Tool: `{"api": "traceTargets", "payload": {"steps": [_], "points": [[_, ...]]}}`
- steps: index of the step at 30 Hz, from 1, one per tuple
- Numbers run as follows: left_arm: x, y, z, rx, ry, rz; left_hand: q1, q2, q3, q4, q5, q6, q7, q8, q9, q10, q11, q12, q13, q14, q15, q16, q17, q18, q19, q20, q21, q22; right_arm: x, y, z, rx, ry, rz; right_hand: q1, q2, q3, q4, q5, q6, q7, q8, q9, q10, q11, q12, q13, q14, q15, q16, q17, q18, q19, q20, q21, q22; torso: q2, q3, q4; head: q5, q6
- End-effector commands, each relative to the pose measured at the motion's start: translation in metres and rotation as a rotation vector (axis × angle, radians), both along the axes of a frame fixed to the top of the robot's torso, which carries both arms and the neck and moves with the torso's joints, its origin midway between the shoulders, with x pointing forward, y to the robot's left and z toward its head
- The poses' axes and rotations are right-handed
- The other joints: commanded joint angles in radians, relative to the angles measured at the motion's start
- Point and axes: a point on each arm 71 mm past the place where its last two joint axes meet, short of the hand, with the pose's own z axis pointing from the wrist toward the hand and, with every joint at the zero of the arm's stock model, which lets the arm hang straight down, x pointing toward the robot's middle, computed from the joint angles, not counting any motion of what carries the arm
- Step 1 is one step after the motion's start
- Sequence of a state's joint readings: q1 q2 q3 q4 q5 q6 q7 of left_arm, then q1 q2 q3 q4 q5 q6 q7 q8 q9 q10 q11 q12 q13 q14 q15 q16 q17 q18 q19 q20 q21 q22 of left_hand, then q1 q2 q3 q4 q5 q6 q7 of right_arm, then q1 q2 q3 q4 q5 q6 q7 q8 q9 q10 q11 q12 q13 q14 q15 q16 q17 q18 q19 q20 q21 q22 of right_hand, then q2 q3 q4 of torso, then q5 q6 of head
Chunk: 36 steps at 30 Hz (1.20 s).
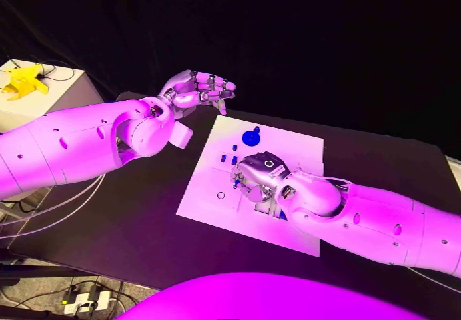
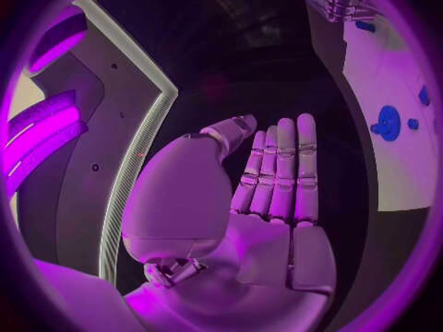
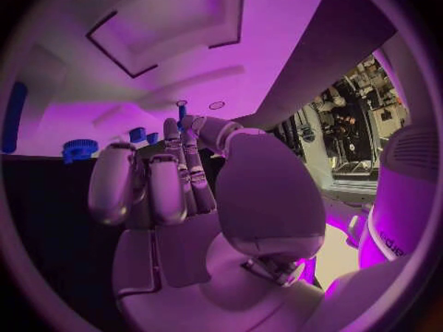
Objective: Assemble the parts on the task board
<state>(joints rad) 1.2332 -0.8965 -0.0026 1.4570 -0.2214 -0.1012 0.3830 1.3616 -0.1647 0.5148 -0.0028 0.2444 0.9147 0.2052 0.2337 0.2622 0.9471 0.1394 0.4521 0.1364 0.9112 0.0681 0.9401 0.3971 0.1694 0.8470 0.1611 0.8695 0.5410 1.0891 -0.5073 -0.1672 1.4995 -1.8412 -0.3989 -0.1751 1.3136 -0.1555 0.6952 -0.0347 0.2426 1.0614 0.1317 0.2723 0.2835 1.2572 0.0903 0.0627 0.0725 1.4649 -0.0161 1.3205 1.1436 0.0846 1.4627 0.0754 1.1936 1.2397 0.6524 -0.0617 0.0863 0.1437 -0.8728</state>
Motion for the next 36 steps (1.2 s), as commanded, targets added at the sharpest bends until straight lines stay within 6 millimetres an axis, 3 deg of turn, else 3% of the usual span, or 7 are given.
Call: {"api": "traceTargets", "payload": {"steps": [1,7,26,36], "points": [[0.0,-0.002,0.001,-0.01,0.003,-0.01,-0.003,0.0,-0.005,0.001,0.003,-0.008,-0.002,-0.004,-0.001,-0.008,0.001,-0.003,-0.001,0.001,0.006,-0.006,-0.001,0.014,-0.001,0.005,-0.003,-0.001,-0.002,0.002,-0.002,-0.028,-0.004,0.011,-0.003,0.008,0.006,0.0,0.002,0.005,0.004,0.006,0.001,0.033,-0.028,0.003,0.001,0.036,-0.008,0.004,-0.001,-0.002,0.013,-0.006,-0.006,-0.001,0.0,0.0003,-0.0011,0.0,0.0],[0.0,-0.002,0.001,-0.005,0.002,-0.01,-0.003,0.0,-0.006,0.002,0.003,-0.009,-0.001,-0.004,-0.001,-0.009,0.001,-0.002,-0.001,0.001,0.006,-0.006,-0.002,0.014,0.0,0.005,-0.005,-0.002,-0.003,0.004,-0.005,-0.034,0.0,0.014,-0.003,0.008,0.006,0.0,0.002,0.005,0.004,0.006,0.001,0.033,-0.028,0.003,0.001,0.036,-0.008,0.004,-0.001,-0.002,0.013,-0.006,-0.006,-0.001,0.0,0.0002,0.0015,-0.001,0.0],[-0.001,-0.002,0.001,0.004,-0.001,-0.014,-0.002,0.001,-0.006,0.002,0.003,-0.01,-0.001,-0.004,-0.002,-0.011,0.002,-0.002,-0.001,0.0,0.006,-0.007,-0.002,0.014,0.001,0.005,-0.006,-0.003,0.0,0.006,-0.012,-0.076,0.005,0.003,-0.003,0.008,0.007,0.0,0.004,0.004,0.004,0.006,0.003,0.032,-0.028,0.002,0.0,0.035,-0.008,0.002,-0.006,-0.001,0.012,-0.005,-0.01,-0.005,-0.001,-0.0012,0.0001,0.006,0.0],[-0.001,-0.002,0.0,0.005,0.002,-0.017,-0.002,0.001,-0.006,0.002,0.003,-0.01,-0.001,-0.004,-0.002,-0.011,0.002,-0.002,-0.001,0.0,0.006,-0.007,-0.002,0.014,0.001,0.005,-0.006,-0.003,0.0,0.006,-0.014,-0.087,-0.006,0.002,-0.004,0.008,0.008,-0.001,0.004,0.003,0.004,0.006,0.003,0.031,-0.027,0.001,0.0,0.034,-0.008,0.001,-0.007,-0.001,0.011,-0.005,-0.012,-0.006,-0.001,0.0,-0.0009,0.007,0.0]]}}
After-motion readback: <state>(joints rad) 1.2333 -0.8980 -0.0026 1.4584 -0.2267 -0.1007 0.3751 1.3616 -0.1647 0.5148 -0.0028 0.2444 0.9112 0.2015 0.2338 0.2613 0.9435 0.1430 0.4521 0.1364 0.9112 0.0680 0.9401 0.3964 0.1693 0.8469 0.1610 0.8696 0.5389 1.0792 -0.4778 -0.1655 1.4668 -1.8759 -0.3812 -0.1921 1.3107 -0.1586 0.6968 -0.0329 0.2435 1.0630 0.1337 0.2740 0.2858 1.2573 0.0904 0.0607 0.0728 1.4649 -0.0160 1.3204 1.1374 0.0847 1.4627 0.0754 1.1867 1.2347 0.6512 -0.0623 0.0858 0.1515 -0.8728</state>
